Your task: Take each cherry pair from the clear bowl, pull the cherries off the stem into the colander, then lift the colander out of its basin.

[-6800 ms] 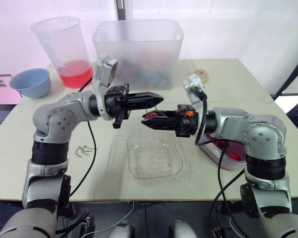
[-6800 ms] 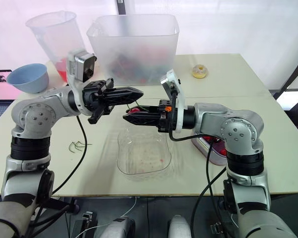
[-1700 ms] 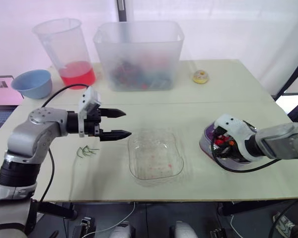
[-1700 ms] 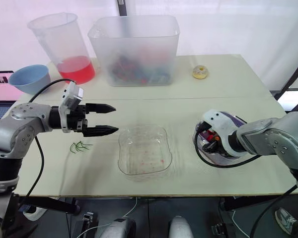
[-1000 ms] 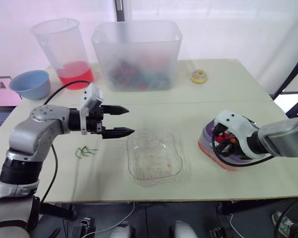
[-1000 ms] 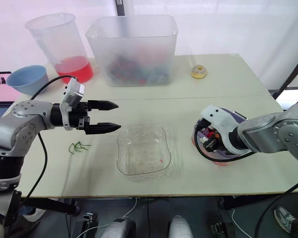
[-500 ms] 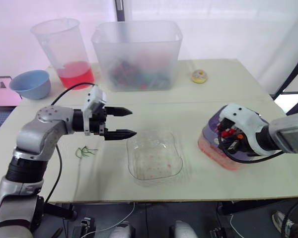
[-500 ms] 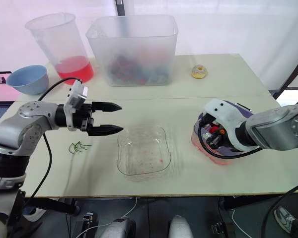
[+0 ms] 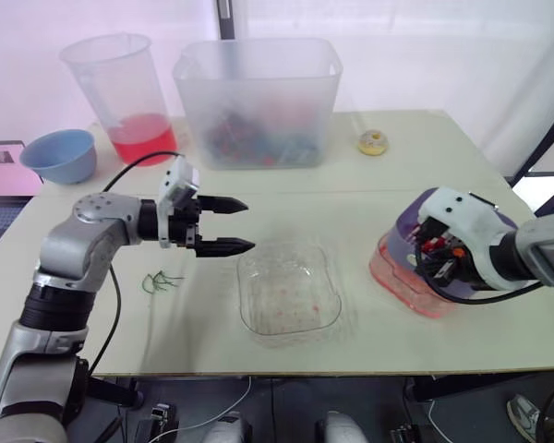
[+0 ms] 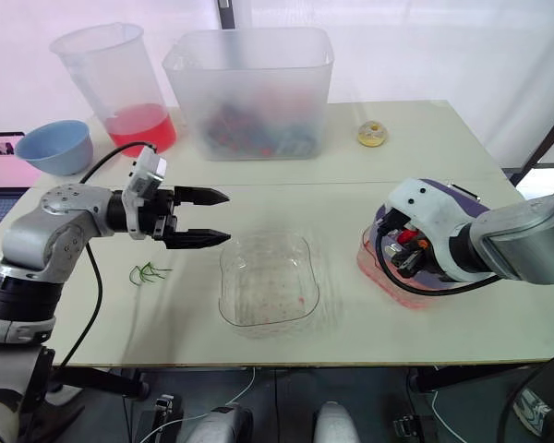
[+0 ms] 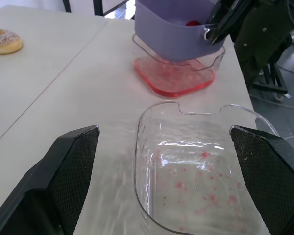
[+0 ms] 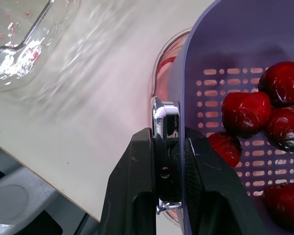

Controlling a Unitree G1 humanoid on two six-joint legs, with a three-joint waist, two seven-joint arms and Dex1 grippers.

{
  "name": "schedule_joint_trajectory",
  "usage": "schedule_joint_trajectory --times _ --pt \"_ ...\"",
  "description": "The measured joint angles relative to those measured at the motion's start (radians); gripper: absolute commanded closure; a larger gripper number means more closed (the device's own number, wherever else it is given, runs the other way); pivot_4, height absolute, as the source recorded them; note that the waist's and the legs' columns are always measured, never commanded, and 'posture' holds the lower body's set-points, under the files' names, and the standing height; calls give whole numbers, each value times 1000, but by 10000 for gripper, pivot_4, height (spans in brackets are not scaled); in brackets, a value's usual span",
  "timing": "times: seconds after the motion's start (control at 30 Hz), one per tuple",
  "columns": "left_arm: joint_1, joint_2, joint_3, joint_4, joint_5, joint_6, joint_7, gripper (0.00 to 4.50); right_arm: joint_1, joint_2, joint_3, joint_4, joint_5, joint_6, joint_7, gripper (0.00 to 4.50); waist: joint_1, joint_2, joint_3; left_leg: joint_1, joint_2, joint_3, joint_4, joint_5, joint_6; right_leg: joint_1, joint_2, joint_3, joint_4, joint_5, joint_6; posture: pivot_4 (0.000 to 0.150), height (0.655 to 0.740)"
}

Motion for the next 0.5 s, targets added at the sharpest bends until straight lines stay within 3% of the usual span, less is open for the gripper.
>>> schedule_joint_trajectory --times 0.5 --pt "-34 -18 -20 44 34 -27 -29 0 46 -102 -25 22 124 -140 -31 42902 -1 0 0 1 0 3 -5 2 -3 -1 0 0 0 0 0 1500 7400"
